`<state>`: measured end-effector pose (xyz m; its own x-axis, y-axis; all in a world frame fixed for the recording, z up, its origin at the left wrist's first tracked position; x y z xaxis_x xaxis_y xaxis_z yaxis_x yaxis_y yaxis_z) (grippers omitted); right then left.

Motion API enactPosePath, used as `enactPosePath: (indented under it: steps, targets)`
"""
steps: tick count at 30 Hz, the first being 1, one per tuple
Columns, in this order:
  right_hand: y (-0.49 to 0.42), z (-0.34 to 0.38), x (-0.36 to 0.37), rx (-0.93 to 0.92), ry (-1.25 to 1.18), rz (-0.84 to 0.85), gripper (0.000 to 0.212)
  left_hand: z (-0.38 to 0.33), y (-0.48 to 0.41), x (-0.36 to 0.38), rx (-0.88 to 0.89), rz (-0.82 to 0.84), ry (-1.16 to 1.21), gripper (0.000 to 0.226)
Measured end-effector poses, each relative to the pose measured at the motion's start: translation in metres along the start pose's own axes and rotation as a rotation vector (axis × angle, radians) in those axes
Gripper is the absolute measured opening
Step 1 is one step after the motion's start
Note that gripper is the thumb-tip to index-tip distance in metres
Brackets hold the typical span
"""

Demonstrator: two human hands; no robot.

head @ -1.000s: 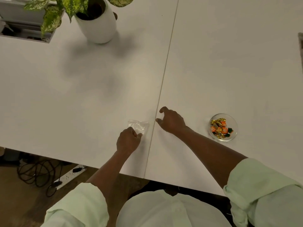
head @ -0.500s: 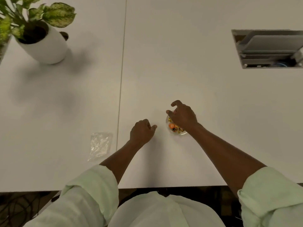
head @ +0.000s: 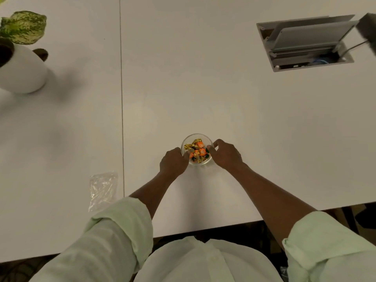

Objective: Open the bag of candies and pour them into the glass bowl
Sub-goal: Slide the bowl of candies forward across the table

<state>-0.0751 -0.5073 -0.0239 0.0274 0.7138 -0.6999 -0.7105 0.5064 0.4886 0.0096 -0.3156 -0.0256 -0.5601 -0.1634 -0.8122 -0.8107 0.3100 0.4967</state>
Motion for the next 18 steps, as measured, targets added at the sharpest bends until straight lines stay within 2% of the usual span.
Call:
enactPosePath:
  steps: [7,12,18]
  targets:
    - [0.004,-0.005,0.020,0.013,0.116,0.054,0.051,0.000,-0.001,0.012,-0.006,0.012,-0.043,0.049]
    - [0.002,0.000,0.017,-0.028,0.174,-0.019,0.048,-0.003,-0.002,0.011,-0.008,-0.017,-0.068,0.046]
    - [-0.006,0.019,0.005,-0.082,0.154,-0.128,0.047,-0.011,-0.011,-0.014,0.021,-0.139,-0.073,0.044]
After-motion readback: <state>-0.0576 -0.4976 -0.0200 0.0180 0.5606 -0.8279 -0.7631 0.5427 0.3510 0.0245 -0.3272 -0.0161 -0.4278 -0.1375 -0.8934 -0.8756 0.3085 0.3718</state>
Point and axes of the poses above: each hand's wrist, its own y-axis away from the middle knuckle, its own x-axis out of the palm, z = x × y, the point moved 9 cm from there along -y, towards the middle knuckle, and after that the axes turned 9 degrees about -y, right-handed, at the moved point
